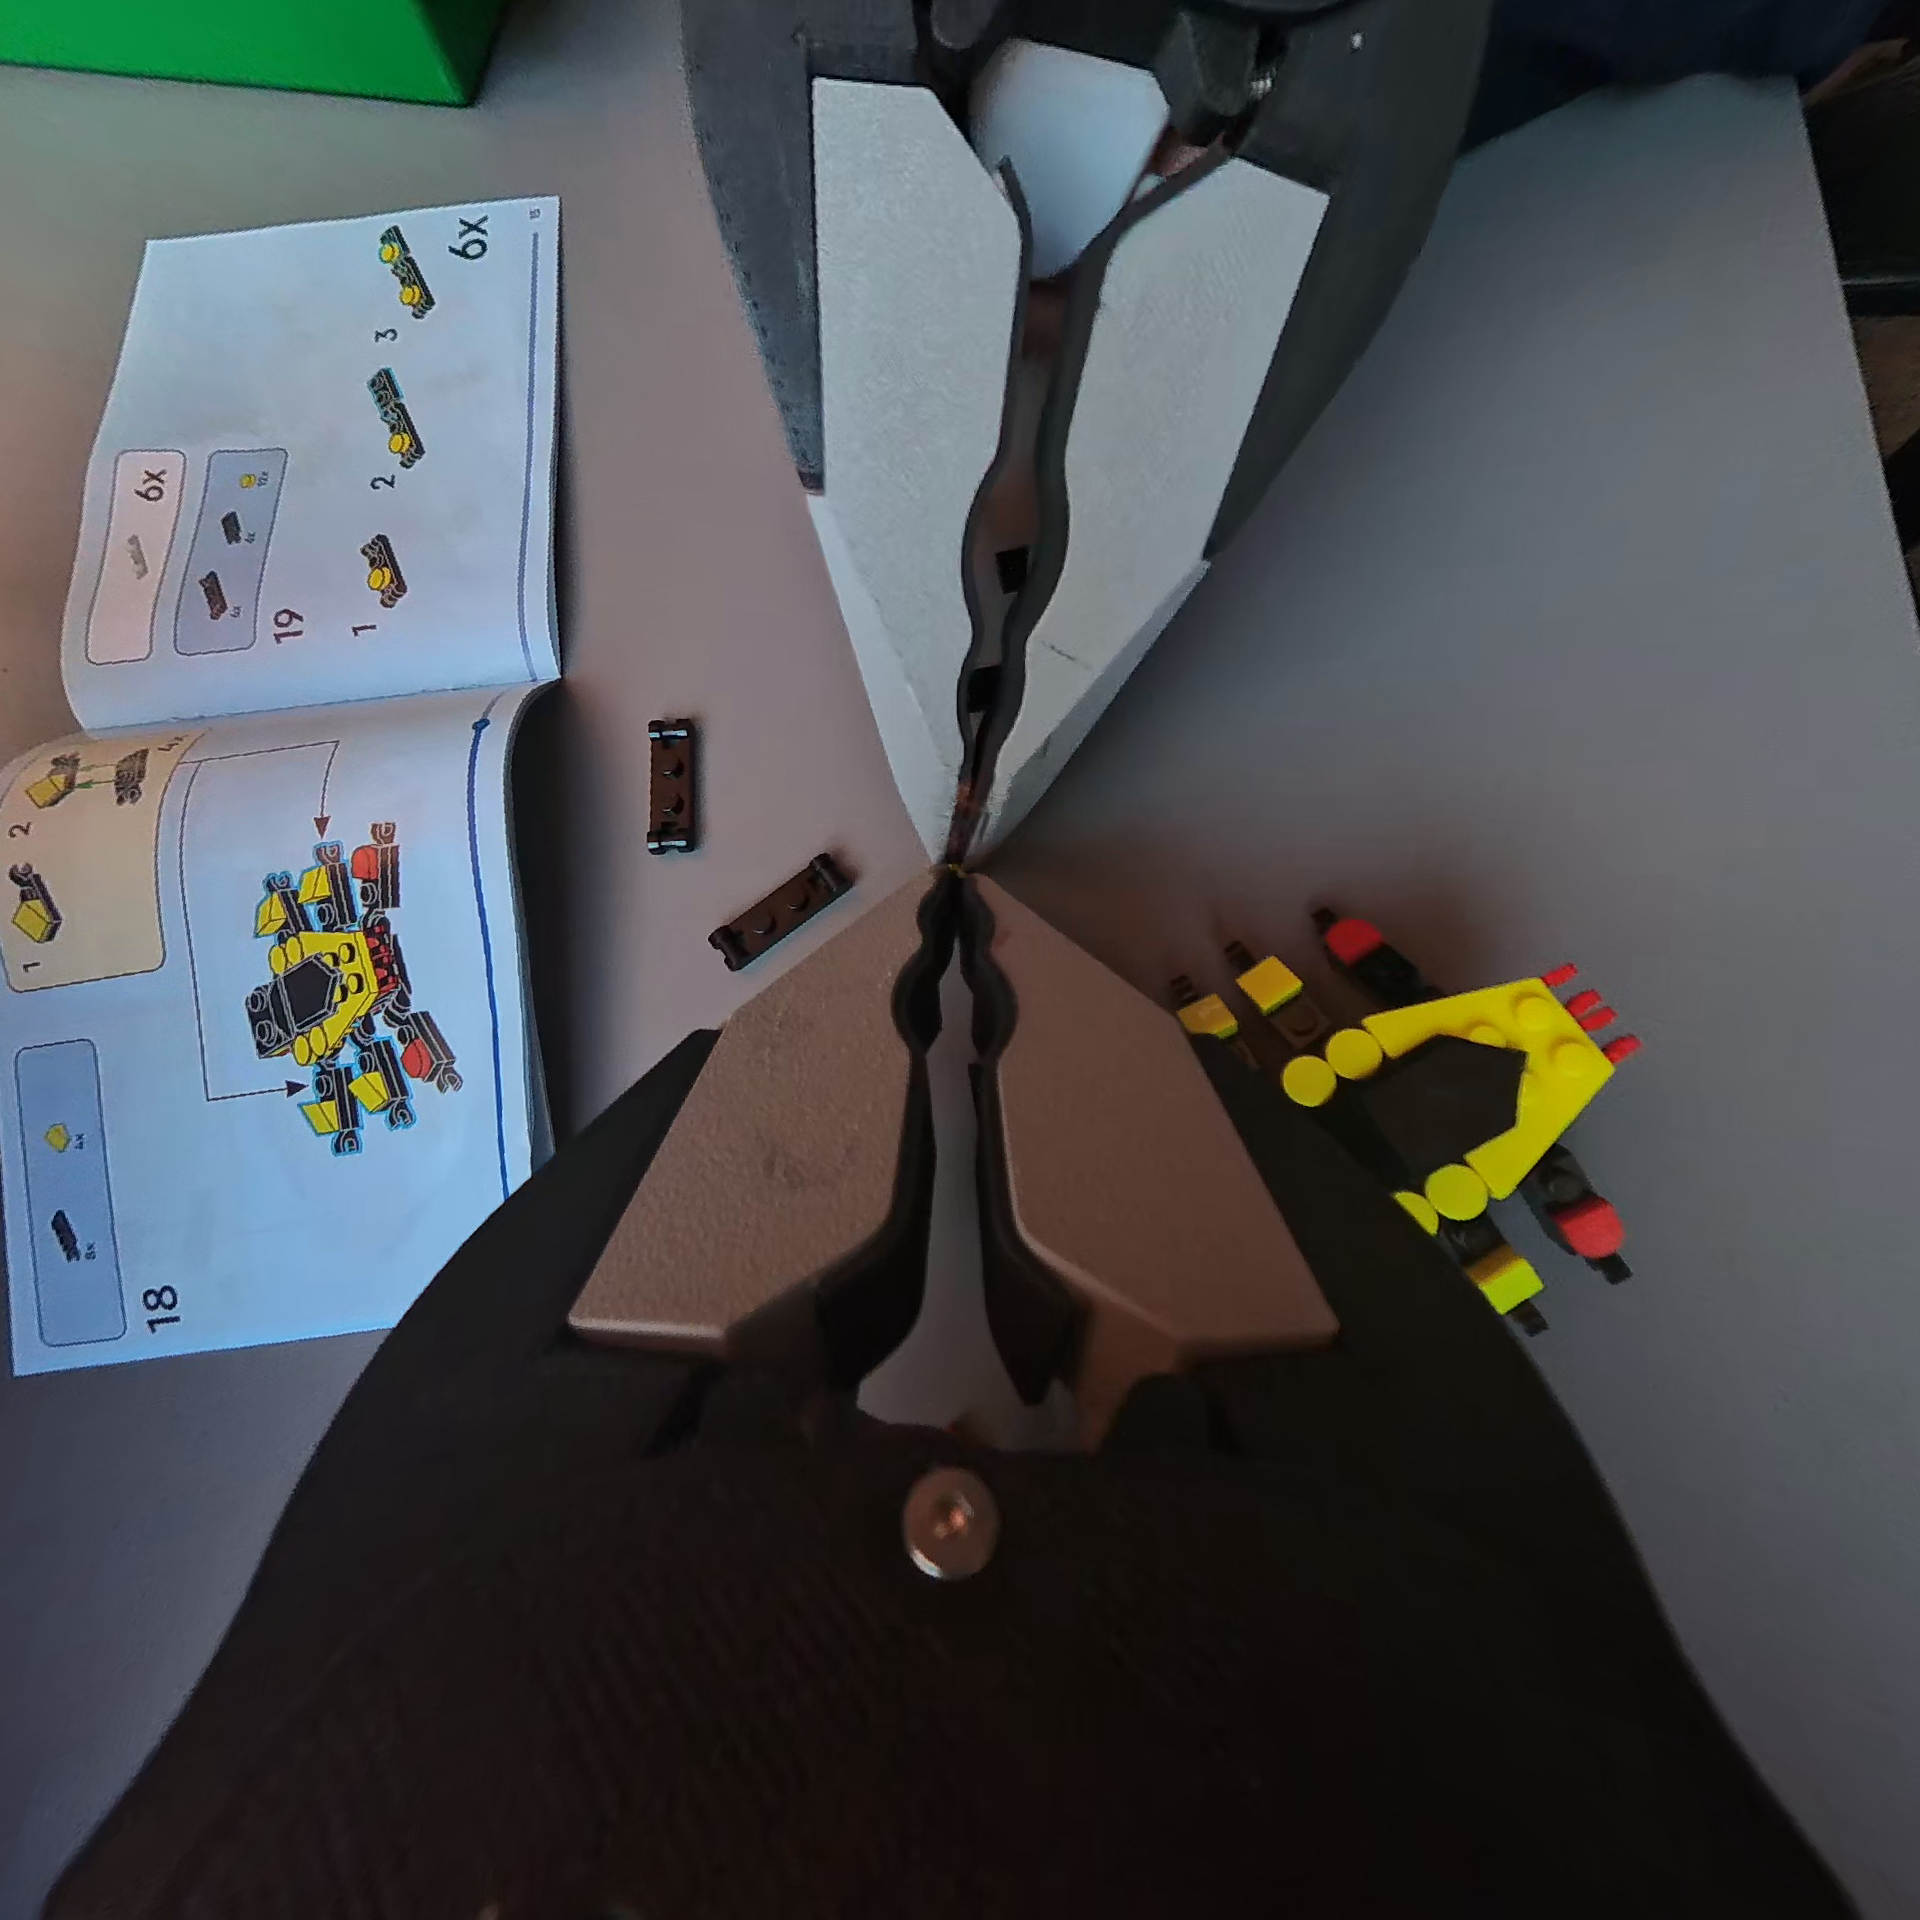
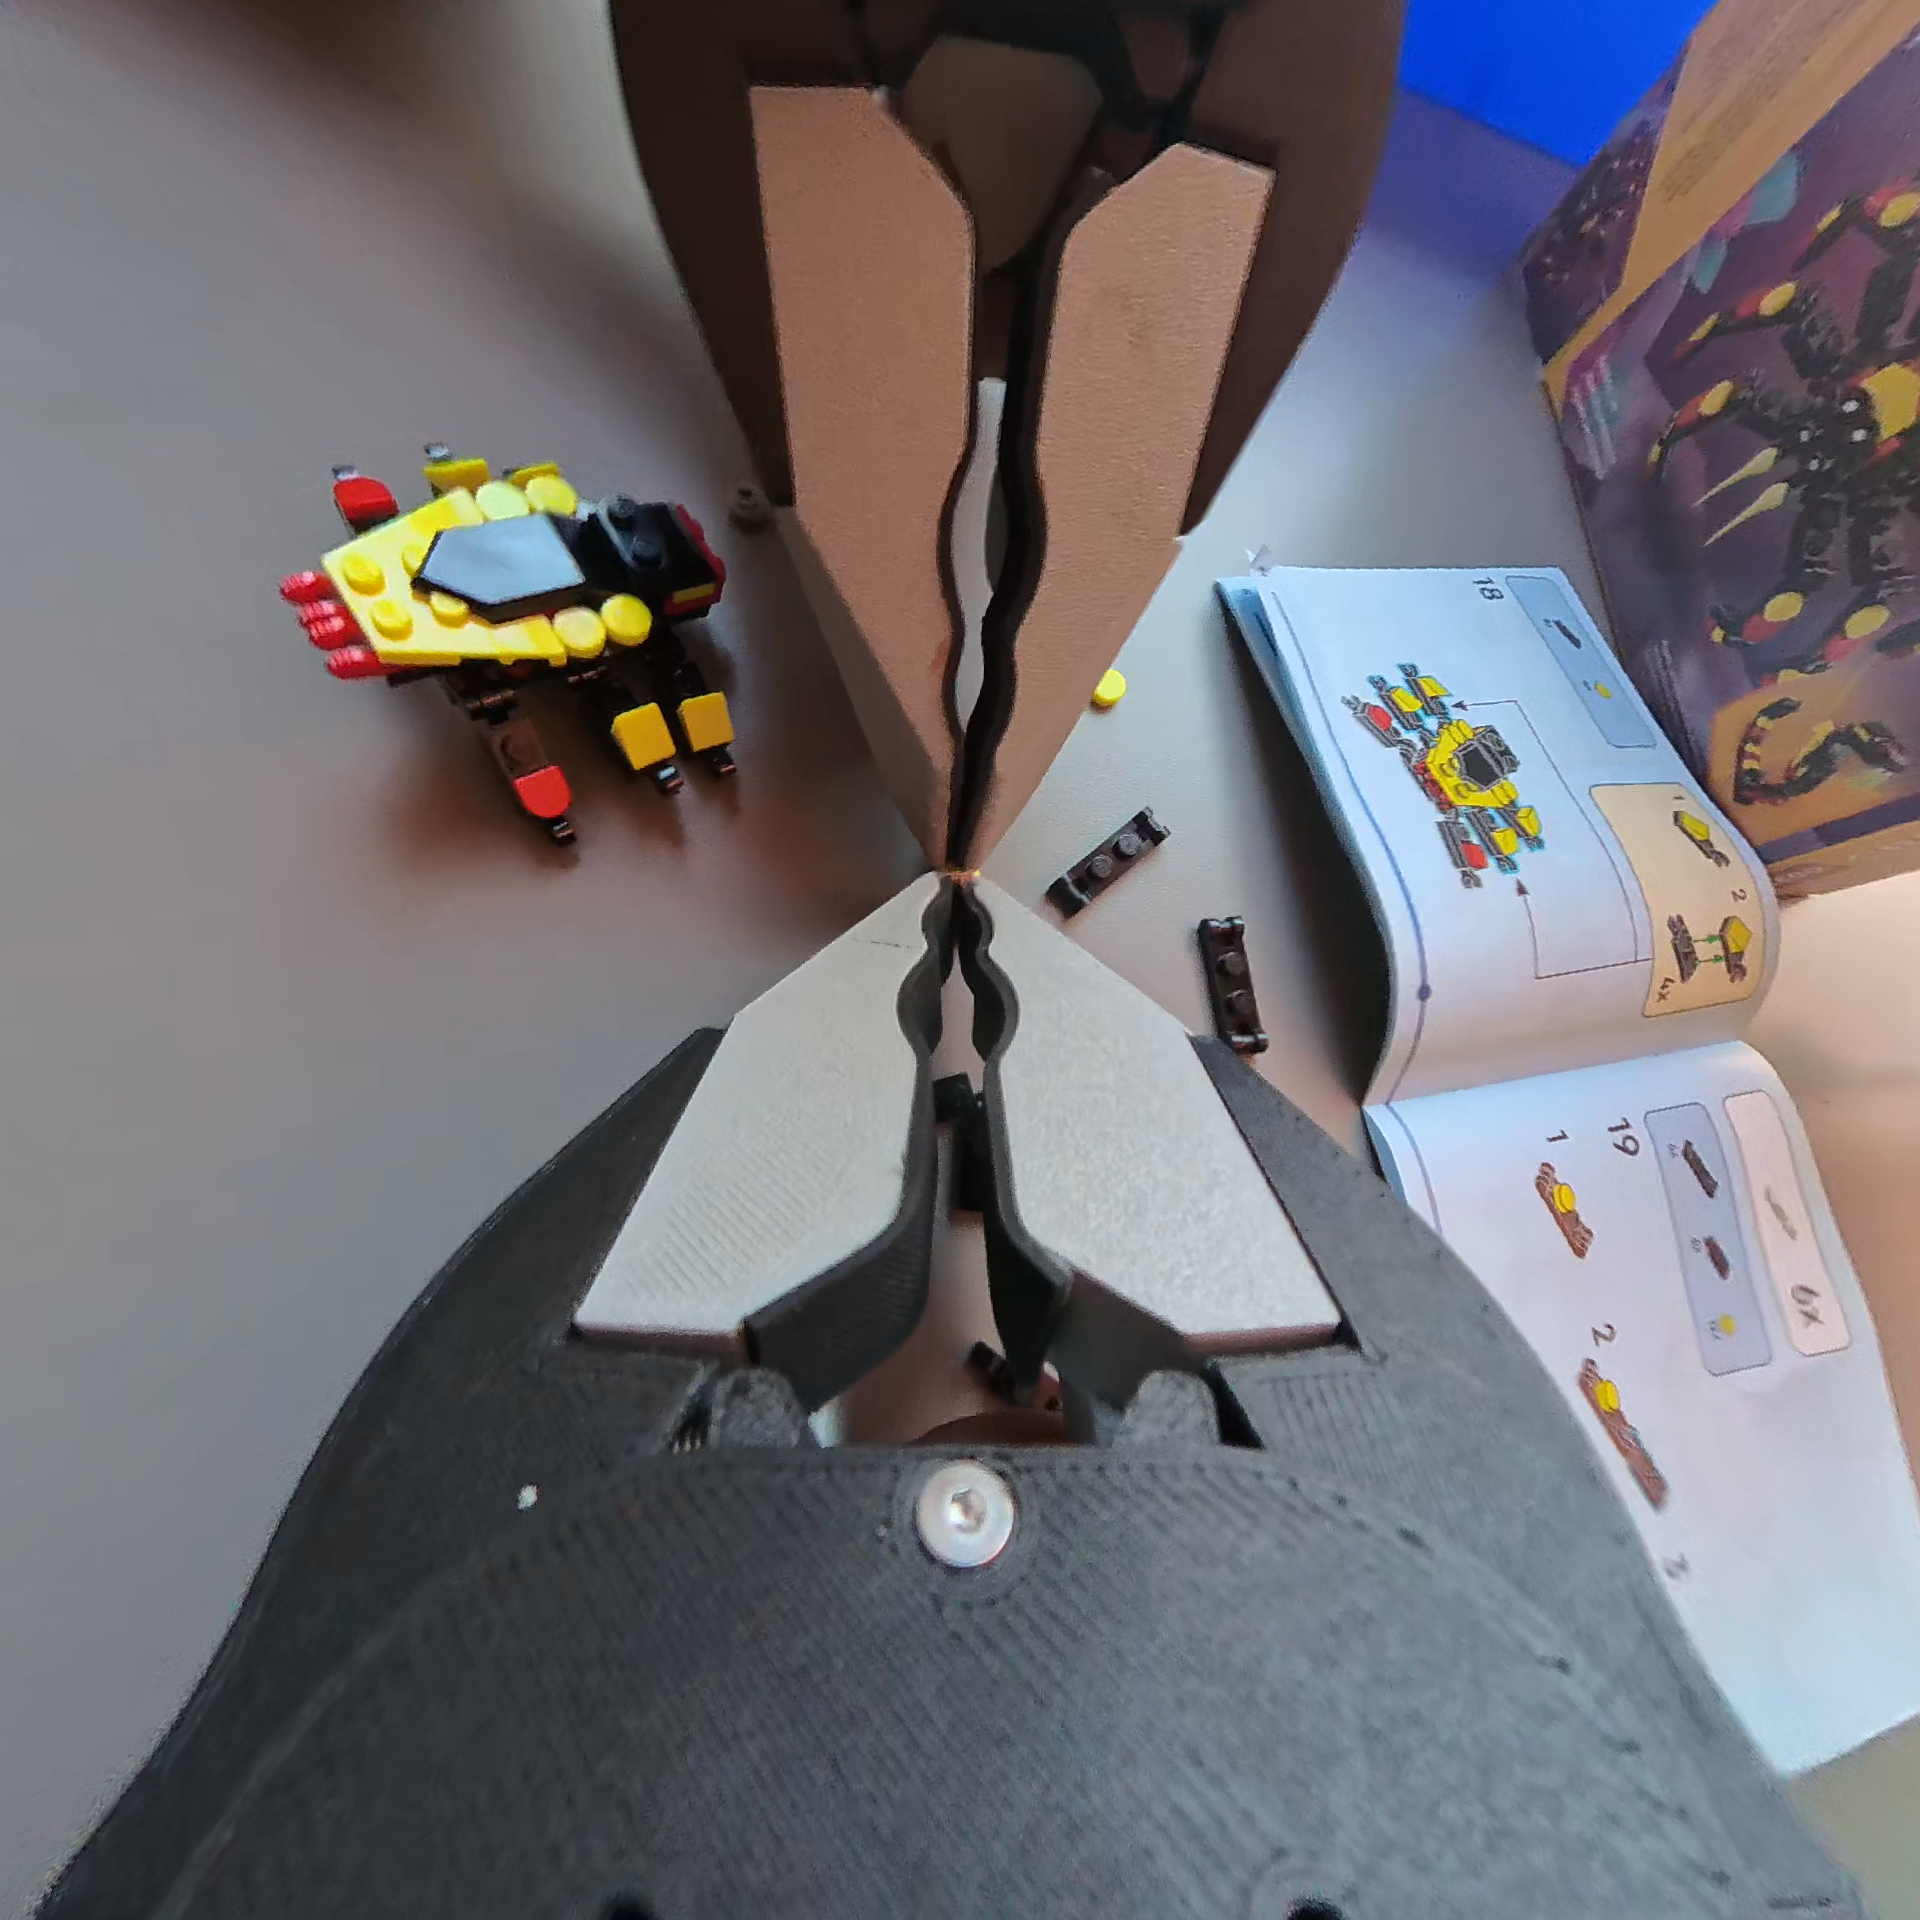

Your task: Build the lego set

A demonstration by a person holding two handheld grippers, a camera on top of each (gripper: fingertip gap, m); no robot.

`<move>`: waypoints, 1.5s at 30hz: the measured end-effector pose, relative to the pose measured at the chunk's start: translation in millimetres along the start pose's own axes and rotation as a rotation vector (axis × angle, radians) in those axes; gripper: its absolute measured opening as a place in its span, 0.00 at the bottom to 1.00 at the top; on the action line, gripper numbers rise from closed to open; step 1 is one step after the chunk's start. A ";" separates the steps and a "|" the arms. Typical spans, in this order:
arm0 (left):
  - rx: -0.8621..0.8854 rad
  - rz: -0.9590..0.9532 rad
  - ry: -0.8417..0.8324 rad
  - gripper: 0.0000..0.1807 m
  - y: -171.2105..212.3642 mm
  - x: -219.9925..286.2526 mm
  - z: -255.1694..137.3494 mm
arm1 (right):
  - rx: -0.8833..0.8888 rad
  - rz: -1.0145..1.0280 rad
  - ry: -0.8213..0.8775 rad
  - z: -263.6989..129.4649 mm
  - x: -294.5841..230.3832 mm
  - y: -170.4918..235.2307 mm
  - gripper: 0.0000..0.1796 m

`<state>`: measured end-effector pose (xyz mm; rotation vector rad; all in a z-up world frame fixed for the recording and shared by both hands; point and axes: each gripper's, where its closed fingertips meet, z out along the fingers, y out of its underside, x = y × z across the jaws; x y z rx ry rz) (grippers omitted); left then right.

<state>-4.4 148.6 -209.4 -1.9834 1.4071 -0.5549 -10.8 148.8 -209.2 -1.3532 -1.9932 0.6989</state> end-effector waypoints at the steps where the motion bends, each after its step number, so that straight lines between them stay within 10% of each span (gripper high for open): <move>1: 0.001 0.004 -0.002 0.00 0.0 0.1 -0.1 | -0.008 -0.023 0.015 0.2 0.2 0.2 0.00; 29: 0.012 -0.014 0.013 0.00 1.5 -1.1 -0.8 | -0.479 -0.941 0.218 3.1 -1.2 1.5 0.00; 45: -0.049 0.091 -0.080 0.00 2.9 -1.7 -0.6 | -0.463 -0.927 0.253 3.5 -1.6 0.7 0.00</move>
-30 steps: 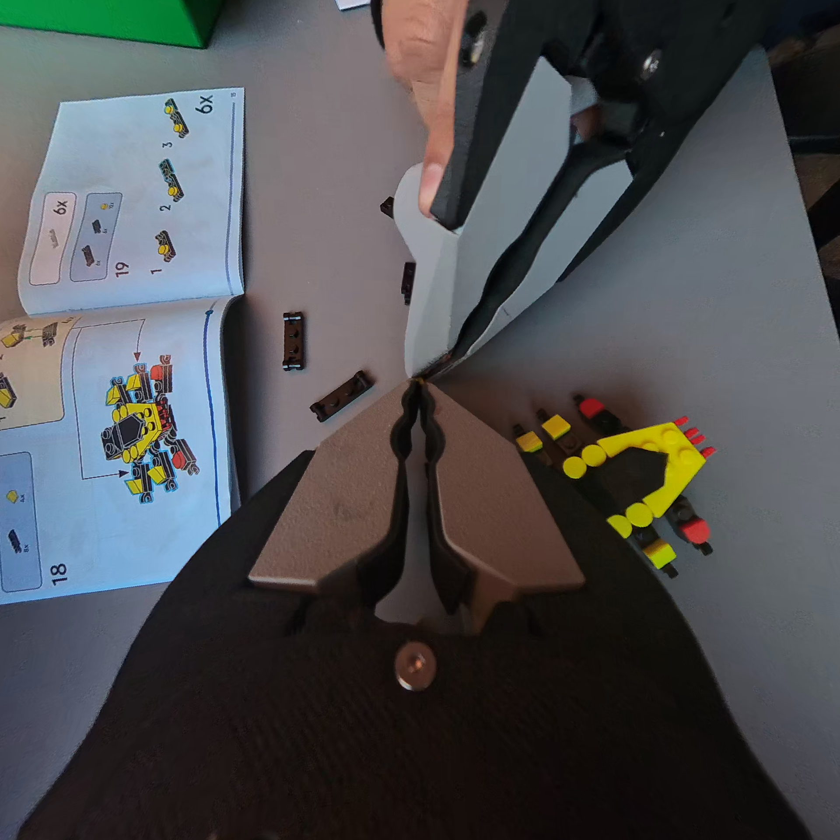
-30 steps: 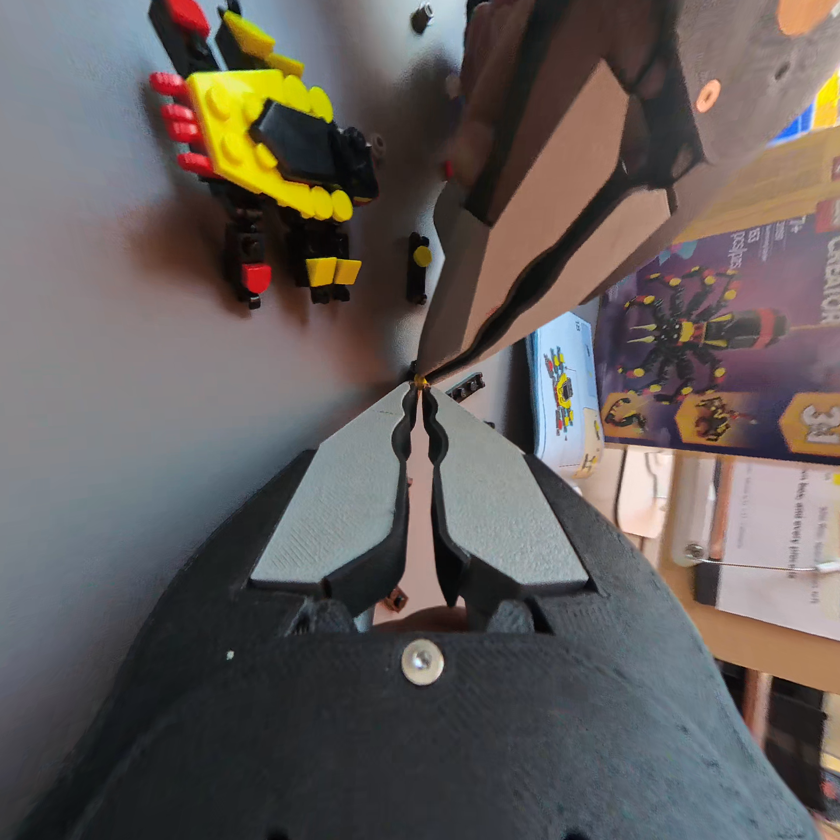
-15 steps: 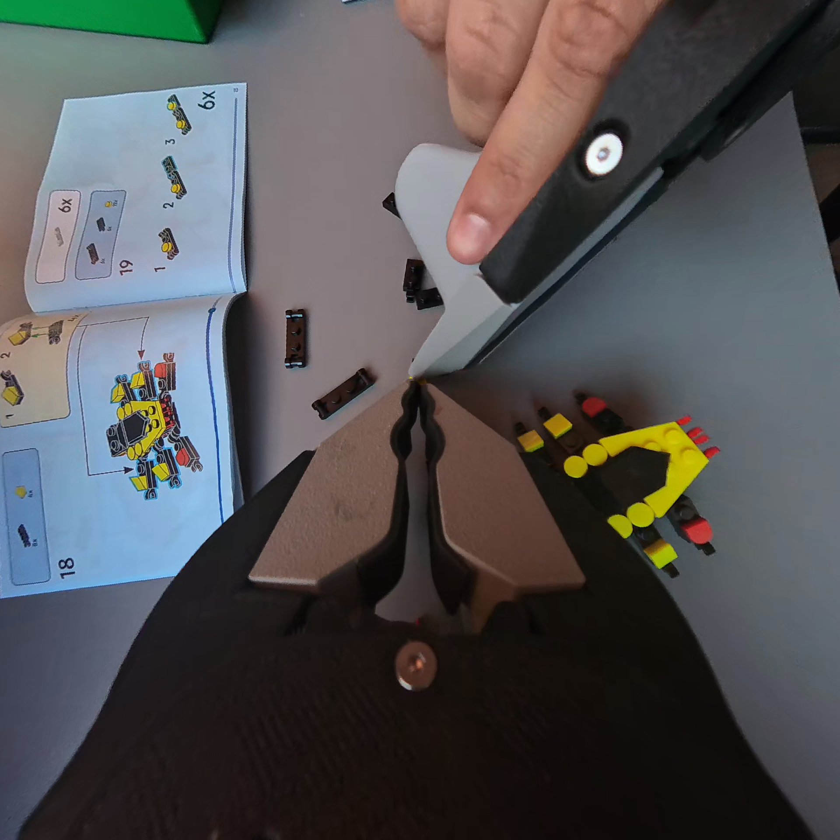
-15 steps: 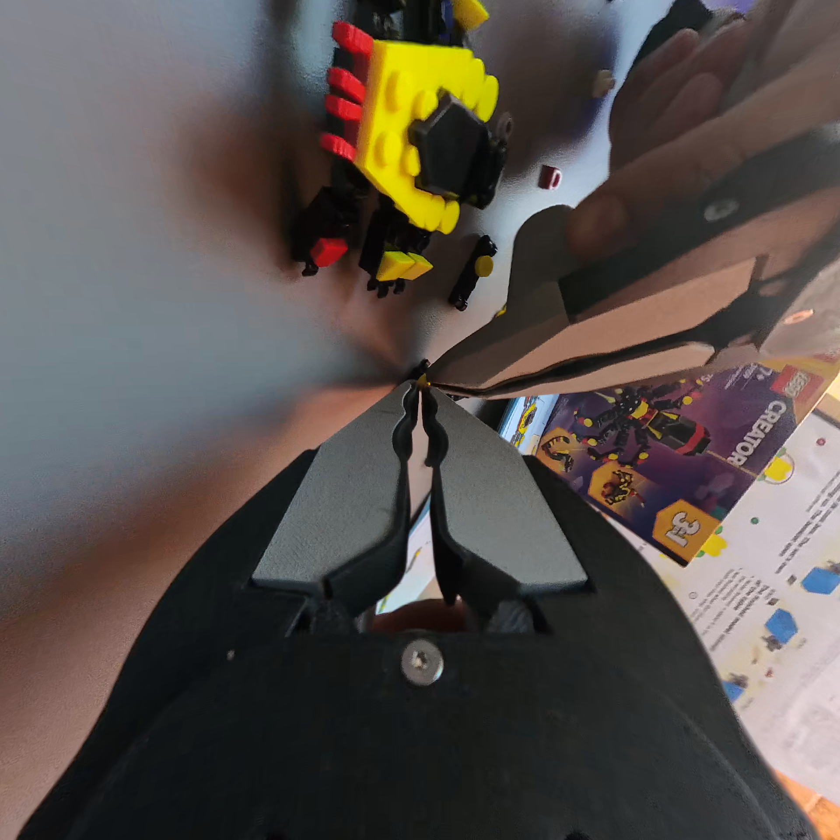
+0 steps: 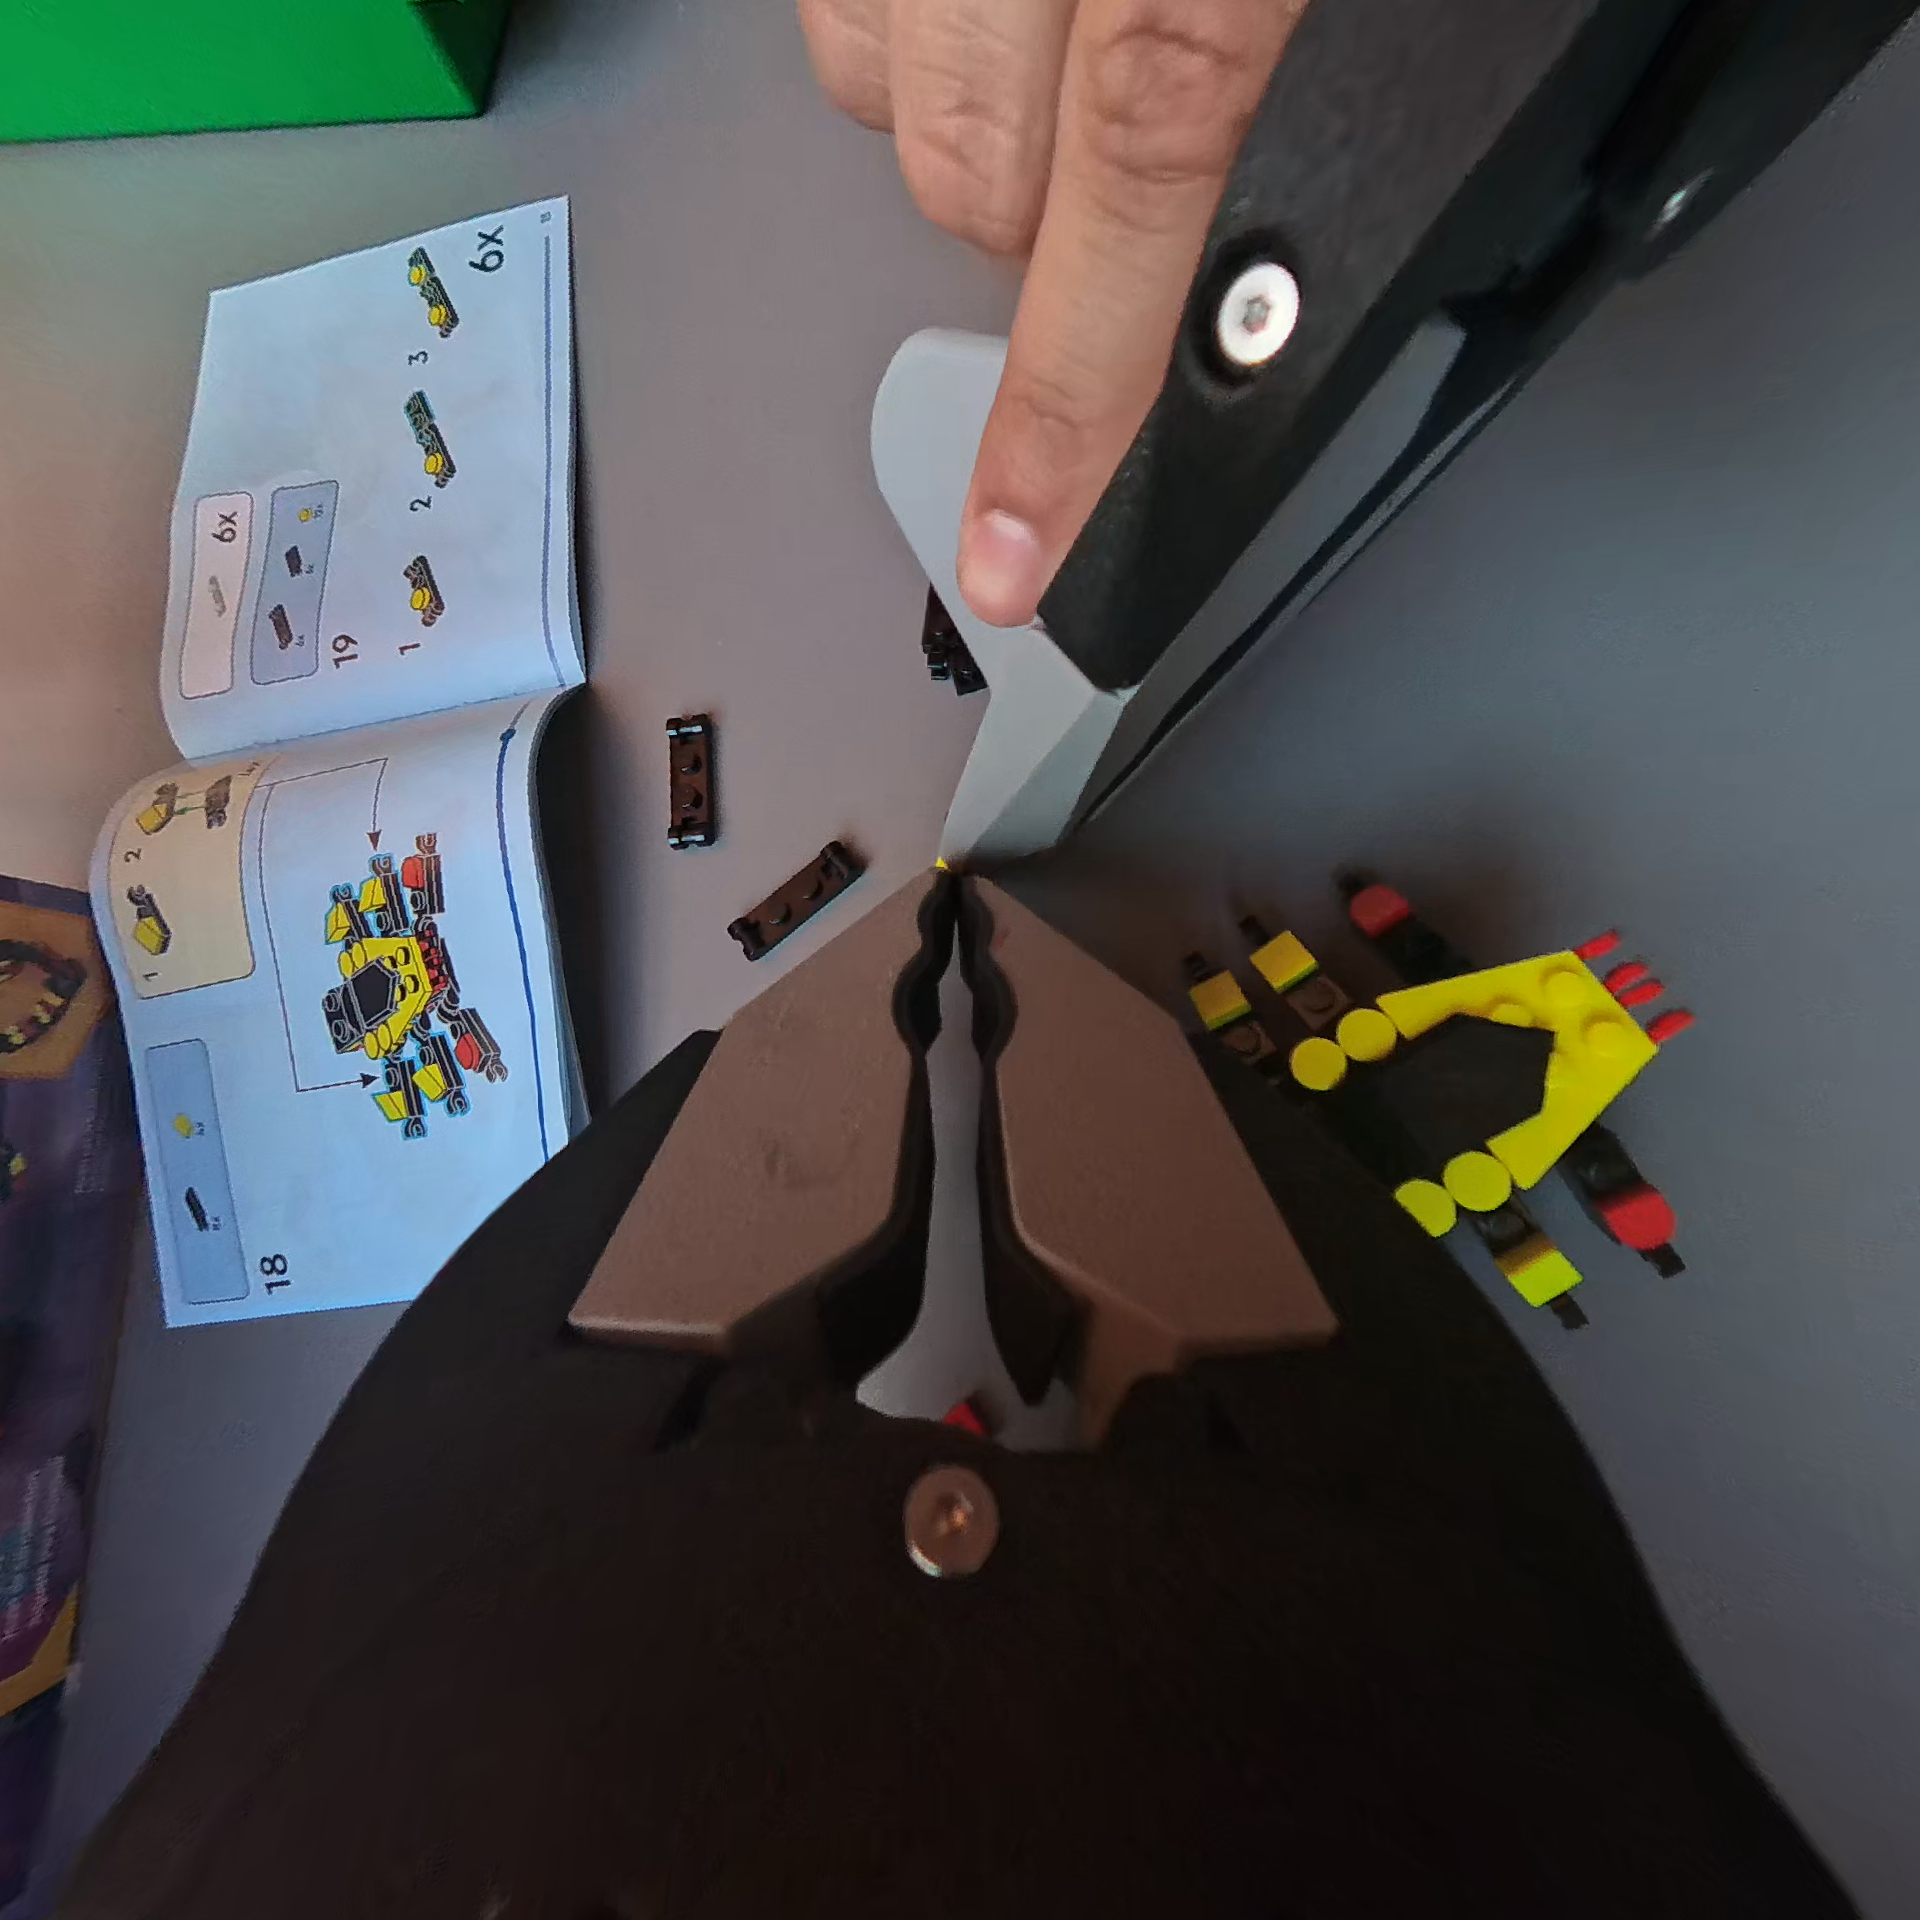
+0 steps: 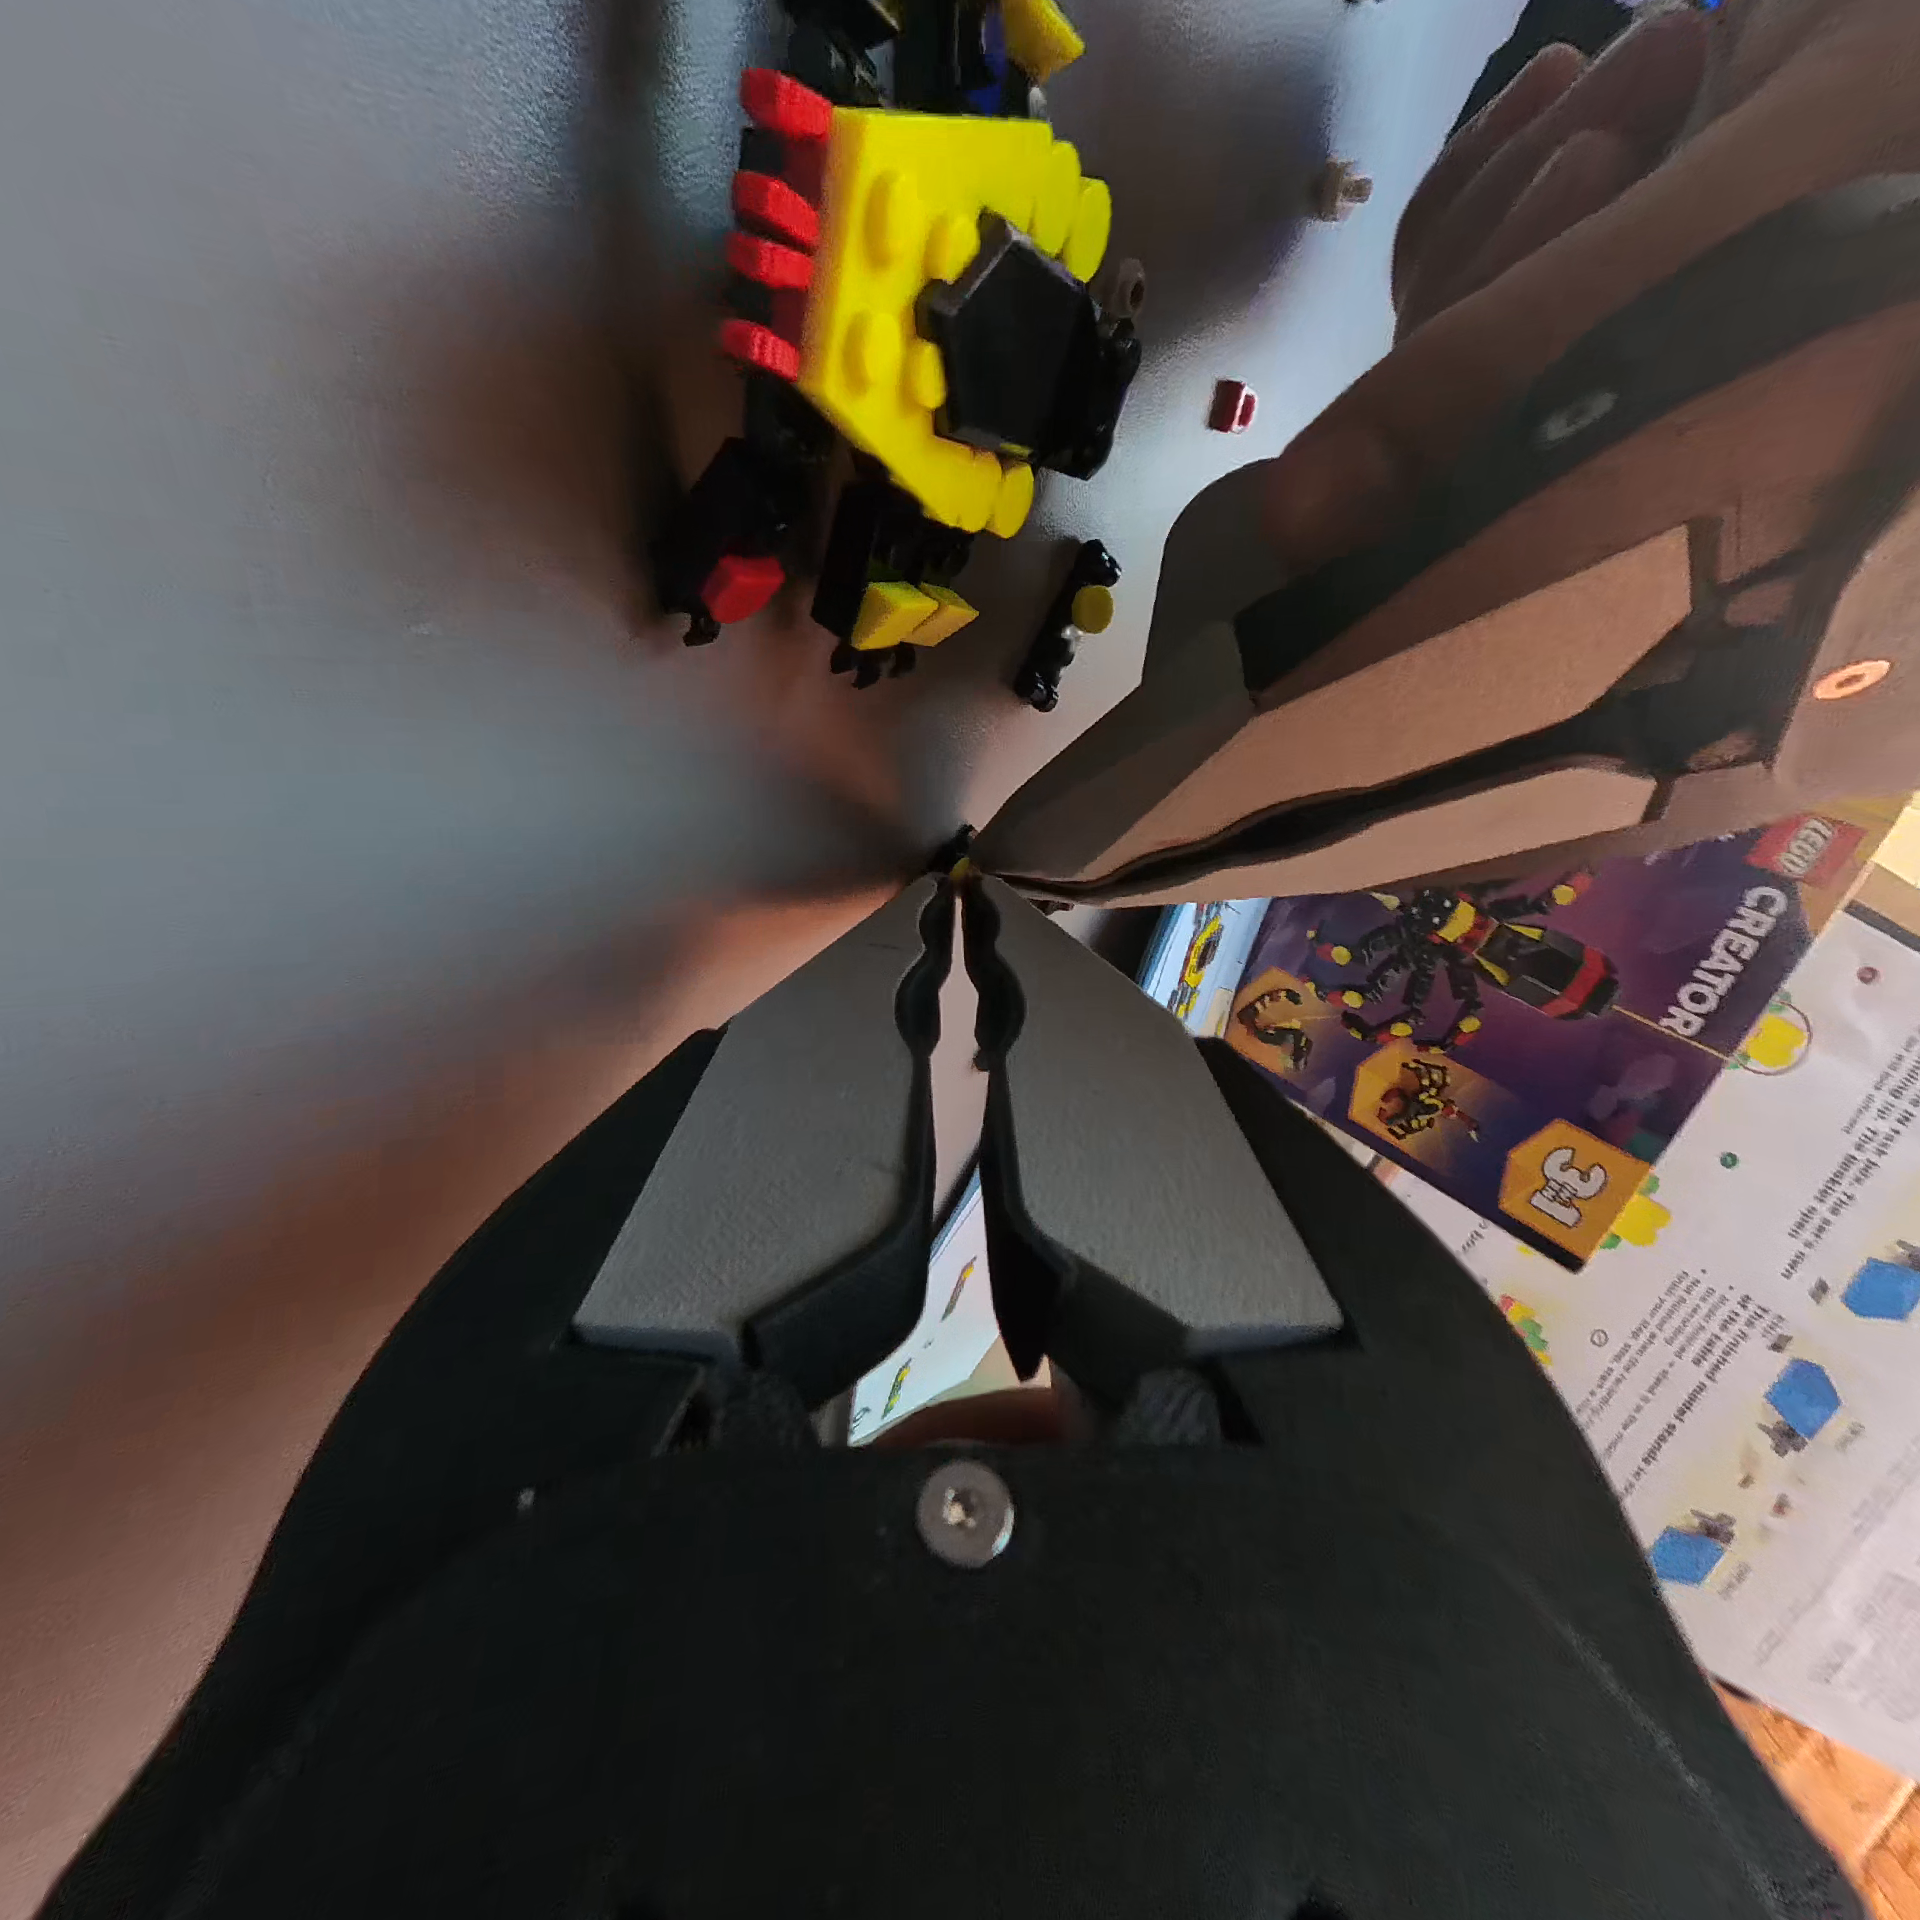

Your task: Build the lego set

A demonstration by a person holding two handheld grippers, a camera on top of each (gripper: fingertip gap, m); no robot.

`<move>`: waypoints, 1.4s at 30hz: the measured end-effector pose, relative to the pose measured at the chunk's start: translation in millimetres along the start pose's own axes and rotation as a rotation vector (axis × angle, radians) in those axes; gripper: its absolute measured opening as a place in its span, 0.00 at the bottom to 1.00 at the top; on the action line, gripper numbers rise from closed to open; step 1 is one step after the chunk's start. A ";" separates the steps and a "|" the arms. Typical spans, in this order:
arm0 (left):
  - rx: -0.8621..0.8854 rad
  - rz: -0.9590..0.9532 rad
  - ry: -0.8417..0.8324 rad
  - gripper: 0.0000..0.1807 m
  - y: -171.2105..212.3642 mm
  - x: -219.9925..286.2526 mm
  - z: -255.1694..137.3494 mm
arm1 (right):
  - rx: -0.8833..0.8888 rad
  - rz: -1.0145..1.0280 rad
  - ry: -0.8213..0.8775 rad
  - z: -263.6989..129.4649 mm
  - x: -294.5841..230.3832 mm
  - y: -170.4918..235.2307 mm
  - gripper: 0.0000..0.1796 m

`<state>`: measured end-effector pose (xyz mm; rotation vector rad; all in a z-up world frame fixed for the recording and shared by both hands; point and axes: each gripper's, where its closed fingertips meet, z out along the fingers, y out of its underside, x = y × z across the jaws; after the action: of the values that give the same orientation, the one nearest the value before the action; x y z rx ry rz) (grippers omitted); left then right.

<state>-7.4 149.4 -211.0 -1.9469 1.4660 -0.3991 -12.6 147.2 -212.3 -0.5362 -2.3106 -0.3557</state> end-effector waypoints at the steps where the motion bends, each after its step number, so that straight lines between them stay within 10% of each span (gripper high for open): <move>1: -0.003 0.006 -0.006 0.00 -0.1 -0.1 0.0 | -0.009 0.007 0.017 -0.1 0.0 0.0 0.00; 7: -0.014 0.022 -0.022 0.00 0.0 0.0 0.0 | -0.027 0.040 0.034 -0.1 0.5 0.4 0.00; 21: -0.002 0.063 -0.043 0.00 -0.1 0.3 0.8 | 0.458 1.048 -0.157 -10.9 6.4 -1.3 0.13; 42: 0.020 0.133 -0.114 0.00 1.1 -6.9 -9.4 | 0.414 1.130 -0.262 3.0 1.0 11.8 0.03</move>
<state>-16.0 152.6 -203.8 -1.8135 1.5017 -0.2386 -9.4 159.1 -212.6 -1.5722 -1.8420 0.7422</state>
